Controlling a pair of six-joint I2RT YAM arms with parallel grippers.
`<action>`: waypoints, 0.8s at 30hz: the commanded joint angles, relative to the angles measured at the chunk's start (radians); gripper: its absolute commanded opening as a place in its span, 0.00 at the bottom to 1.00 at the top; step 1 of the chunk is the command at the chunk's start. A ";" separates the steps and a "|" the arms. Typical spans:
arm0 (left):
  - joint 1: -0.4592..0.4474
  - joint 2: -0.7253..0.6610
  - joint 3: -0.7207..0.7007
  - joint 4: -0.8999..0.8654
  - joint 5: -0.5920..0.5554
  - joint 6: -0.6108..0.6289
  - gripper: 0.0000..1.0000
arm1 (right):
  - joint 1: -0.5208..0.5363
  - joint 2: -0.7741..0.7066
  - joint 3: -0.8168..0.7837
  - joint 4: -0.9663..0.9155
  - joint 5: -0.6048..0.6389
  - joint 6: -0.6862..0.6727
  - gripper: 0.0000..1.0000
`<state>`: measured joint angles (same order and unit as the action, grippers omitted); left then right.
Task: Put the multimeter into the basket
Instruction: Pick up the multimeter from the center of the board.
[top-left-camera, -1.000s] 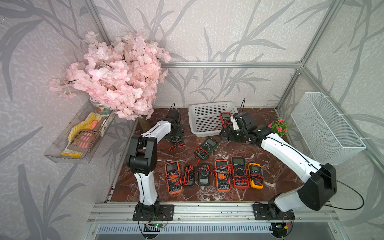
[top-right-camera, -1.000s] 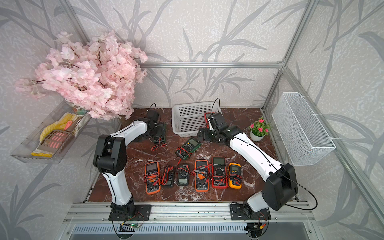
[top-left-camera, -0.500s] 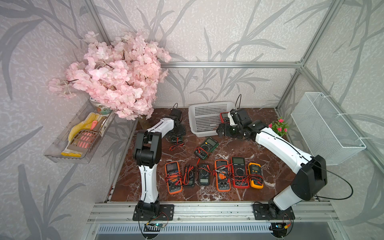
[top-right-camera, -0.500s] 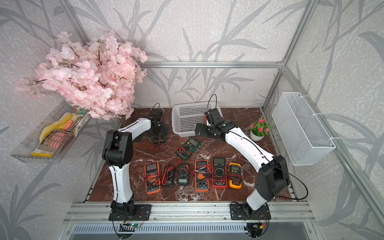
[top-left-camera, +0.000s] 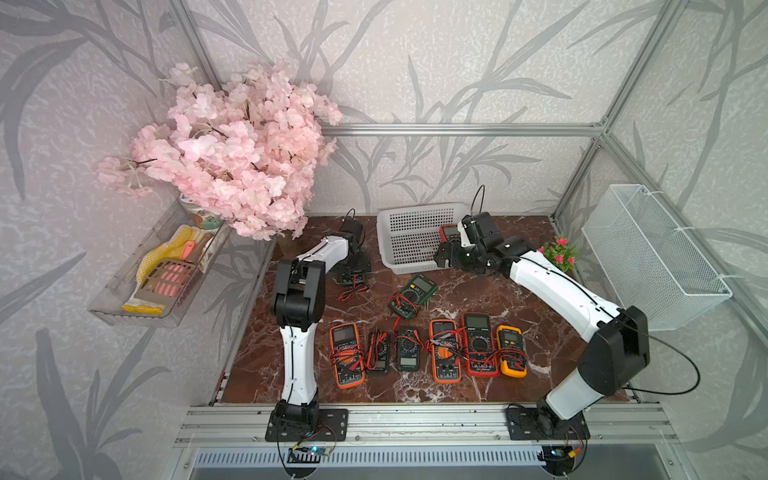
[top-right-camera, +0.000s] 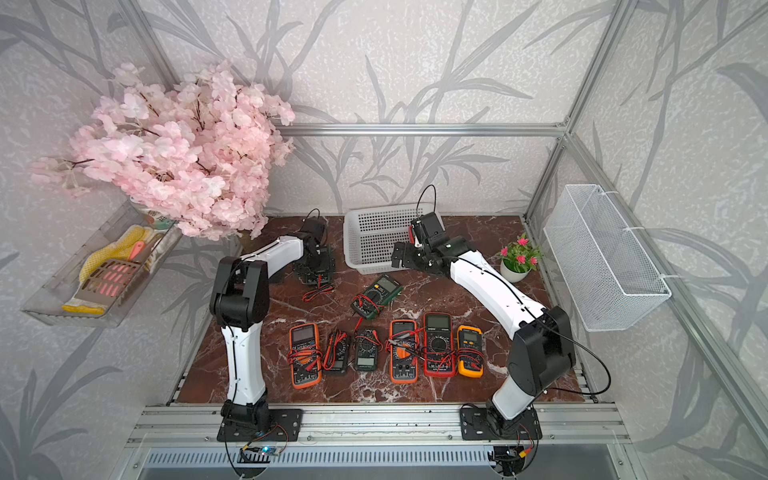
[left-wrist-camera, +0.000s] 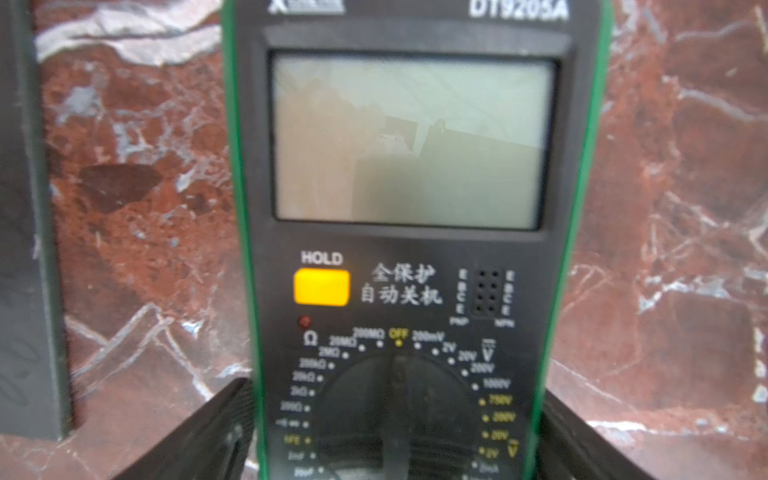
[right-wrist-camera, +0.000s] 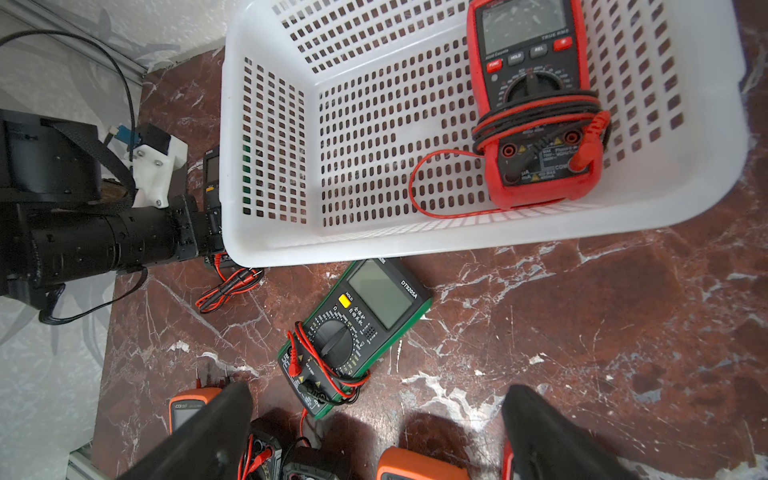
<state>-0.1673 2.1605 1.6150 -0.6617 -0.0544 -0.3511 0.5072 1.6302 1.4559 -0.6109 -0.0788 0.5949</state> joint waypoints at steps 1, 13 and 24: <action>0.008 0.016 0.023 -0.022 0.015 0.003 0.87 | -0.010 0.005 0.023 -0.007 0.004 0.004 0.99; 0.008 -0.037 0.056 -0.060 0.005 -0.034 0.49 | -0.028 -0.004 0.005 0.004 -0.013 0.002 0.99; -0.003 -0.111 0.189 -0.130 0.022 -0.087 0.42 | -0.053 -0.001 -0.002 0.016 -0.038 0.004 0.99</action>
<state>-0.1635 2.1292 1.7424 -0.7689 -0.0391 -0.4164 0.4664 1.6302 1.4559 -0.6083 -0.1066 0.5949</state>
